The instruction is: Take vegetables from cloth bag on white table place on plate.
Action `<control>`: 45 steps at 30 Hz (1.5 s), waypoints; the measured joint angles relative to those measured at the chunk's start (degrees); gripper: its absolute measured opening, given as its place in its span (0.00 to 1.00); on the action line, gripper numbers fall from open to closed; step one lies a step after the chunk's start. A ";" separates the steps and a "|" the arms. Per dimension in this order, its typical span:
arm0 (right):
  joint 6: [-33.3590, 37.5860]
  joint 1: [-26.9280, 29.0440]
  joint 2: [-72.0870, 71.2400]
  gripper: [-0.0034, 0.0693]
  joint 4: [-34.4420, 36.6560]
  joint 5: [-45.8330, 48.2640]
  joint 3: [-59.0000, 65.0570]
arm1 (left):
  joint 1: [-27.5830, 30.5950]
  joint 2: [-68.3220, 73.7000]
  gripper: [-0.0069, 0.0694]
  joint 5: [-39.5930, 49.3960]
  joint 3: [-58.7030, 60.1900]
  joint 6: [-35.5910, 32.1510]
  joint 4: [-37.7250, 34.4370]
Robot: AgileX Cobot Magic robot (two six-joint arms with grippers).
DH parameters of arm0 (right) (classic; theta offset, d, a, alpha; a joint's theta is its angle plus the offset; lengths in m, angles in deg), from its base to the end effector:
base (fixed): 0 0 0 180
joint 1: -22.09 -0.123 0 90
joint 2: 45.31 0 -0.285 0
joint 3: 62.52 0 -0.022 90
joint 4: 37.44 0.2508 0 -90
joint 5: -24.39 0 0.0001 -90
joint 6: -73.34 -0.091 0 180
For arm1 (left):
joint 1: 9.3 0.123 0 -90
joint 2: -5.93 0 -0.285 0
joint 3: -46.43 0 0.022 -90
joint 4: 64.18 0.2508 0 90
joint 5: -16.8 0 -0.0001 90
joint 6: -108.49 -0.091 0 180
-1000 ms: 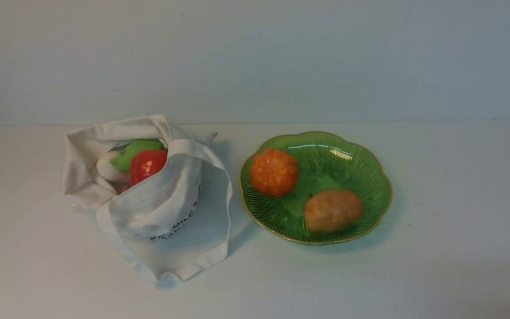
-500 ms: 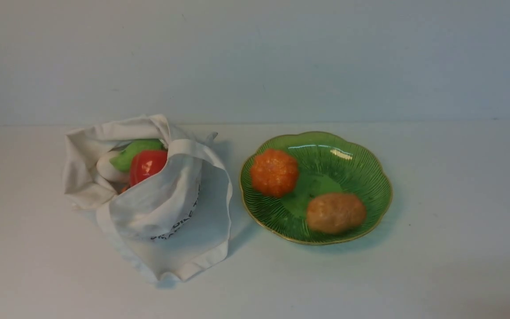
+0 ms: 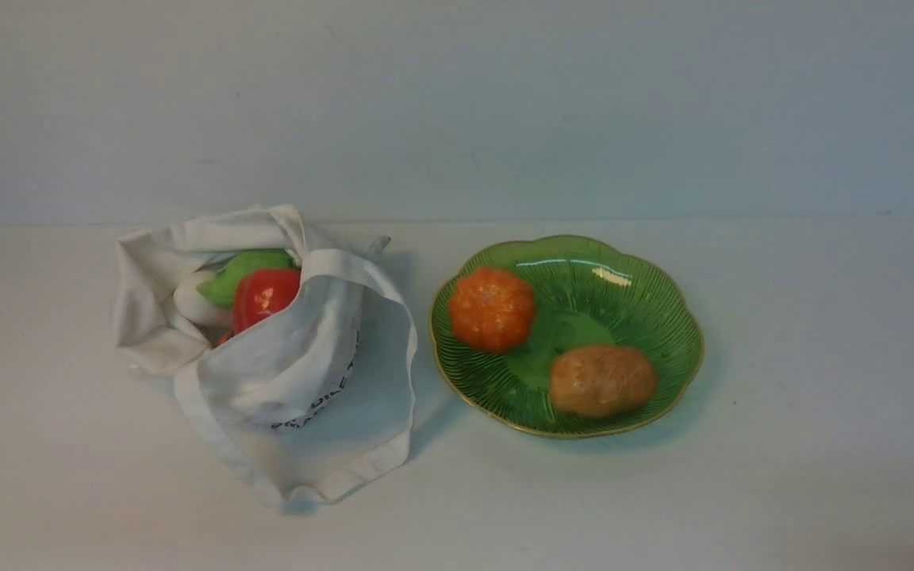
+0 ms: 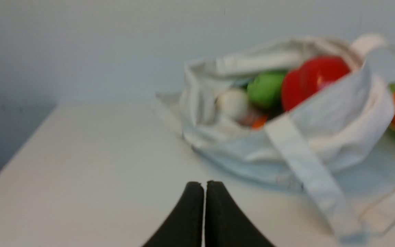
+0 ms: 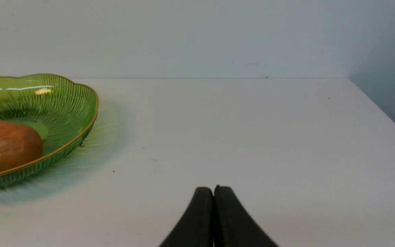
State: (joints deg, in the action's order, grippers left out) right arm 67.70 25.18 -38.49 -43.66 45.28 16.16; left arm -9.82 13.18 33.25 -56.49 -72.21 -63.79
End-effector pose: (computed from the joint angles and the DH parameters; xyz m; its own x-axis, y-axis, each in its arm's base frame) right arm 0.0523 -0.0064 0.1729 -0.2802 0.0121 -0.9599 0.0900 0.9958 -0.0137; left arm 0.0541 -0.0003 0.1885 -0.1869 0.0204 -0.9822 0.0107 0.9998 0.0188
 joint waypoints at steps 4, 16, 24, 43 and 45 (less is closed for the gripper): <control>0.00 0.00 0.00 0.03 0.00 0.00 0.00 | 0.28 -0.06 0.08 2.75 1.76 -0.22 -0.39; 0.00 0.00 0.00 0.03 0.00 0.00 0.00 | 0.33 -0.06 0.08 4.72 1.83 -0.31 -0.39; 0.00 0.00 0.00 0.03 0.00 0.00 0.00 | 0.33 -0.06 0.08 4.73 1.83 -0.31 -0.39; 0.00 0.00 0.00 0.03 0.00 0.00 0.00 | 0.33 -0.06 0.08 4.78 1.83 -0.31 -0.39; 0.00 0.00 0.00 0.03 0.00 0.00 0.00 | 0.33 -0.06 0.08 4.78 1.83 -0.31 -0.39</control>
State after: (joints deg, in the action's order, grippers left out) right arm 67.70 25.18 -38.49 -43.66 45.28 16.16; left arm -9.49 13.12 38.03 -54.66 -72.51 -64.18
